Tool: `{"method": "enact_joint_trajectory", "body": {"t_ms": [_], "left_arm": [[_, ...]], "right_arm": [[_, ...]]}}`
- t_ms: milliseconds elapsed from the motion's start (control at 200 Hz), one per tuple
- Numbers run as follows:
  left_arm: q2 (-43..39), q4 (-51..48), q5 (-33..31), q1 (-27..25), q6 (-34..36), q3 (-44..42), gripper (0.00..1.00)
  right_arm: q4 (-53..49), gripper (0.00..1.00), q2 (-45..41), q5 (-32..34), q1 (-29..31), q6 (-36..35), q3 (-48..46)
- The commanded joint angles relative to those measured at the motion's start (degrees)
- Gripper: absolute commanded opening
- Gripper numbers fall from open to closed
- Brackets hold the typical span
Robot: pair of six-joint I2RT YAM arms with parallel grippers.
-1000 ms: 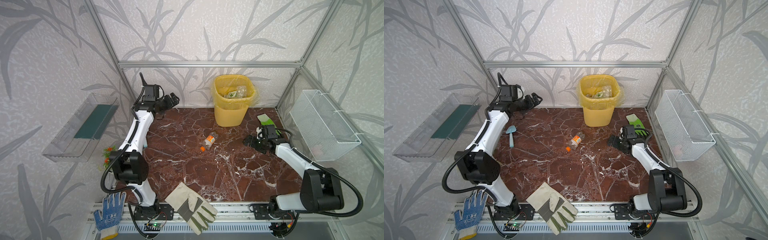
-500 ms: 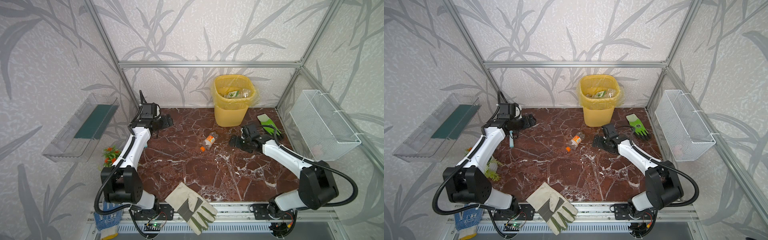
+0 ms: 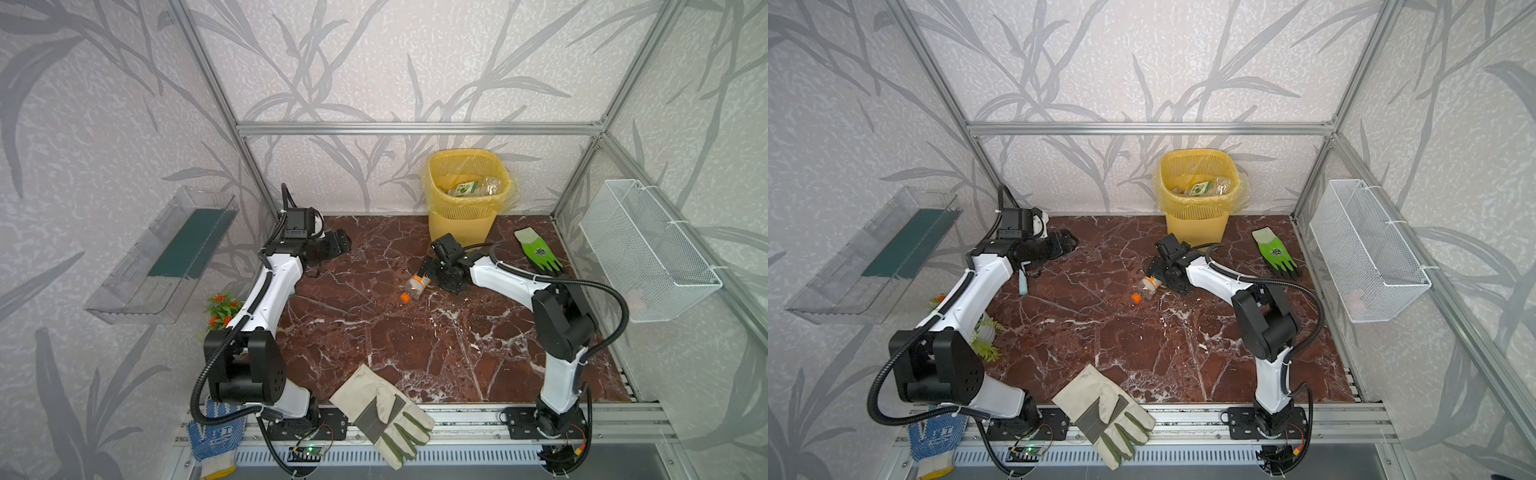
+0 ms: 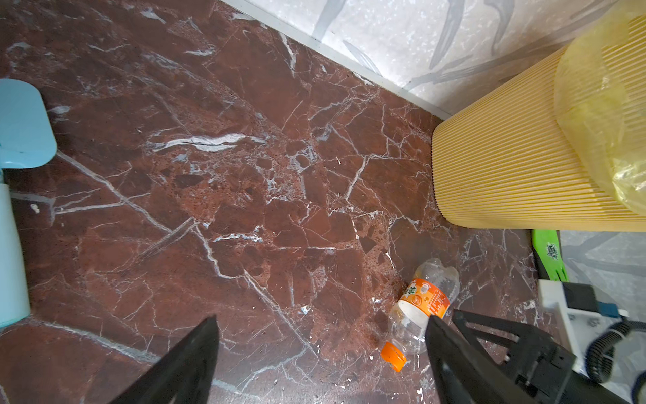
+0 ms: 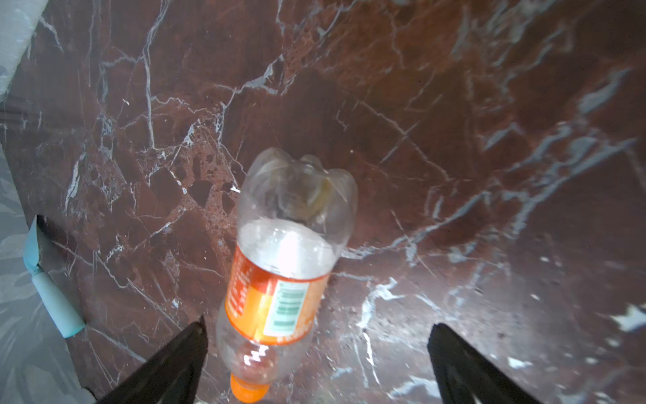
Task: Throw the plastic bottles in the bin
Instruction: 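Grasp the orange-cap orange-label bottle with the right gripper, then lift the orange-label bottle over the yellow bin and open the right gripper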
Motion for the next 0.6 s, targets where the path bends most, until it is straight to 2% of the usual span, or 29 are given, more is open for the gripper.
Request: {"method": "enact_joint_trajectory", "body": {"t_ms": [0,95,195,325,445,600], "left_arm": [[-0.8,1.4,1.5,0.9,-0.9,-0.7,0.92],[-0.8,2.1,3.7,1.8,-1.8,-0.8,0.91],[-1.1,2.4,3.5,2.4,-1.9,-1.1,0.92],[-0.7,3.5,6.0,3.5,-3.2,-1.3,0.9],[-0.7,3.6,5.7,3.7,-3.4,-1.6,0.9],[-0.6,3.7,6.3,3.9,-3.5,-1.7,0.89]], "right_arm": [[-2.6,0.99,3.5,-0.6,1.4,3.0,4.7],[-3.1,0.99,5.4,-0.7,1.6,4.2,5.6],[-1.8,1.0,6.3,-0.4,1.6,5.1,4.9],[-2.1,0.92,7.0,0.4,1.6,4.8,4.9],[-1.6,0.86,6.4,1.8,1.6,3.7,3.6],[-1.7,0.82,6.1,1.9,0.8,3.1,2.2]]}}
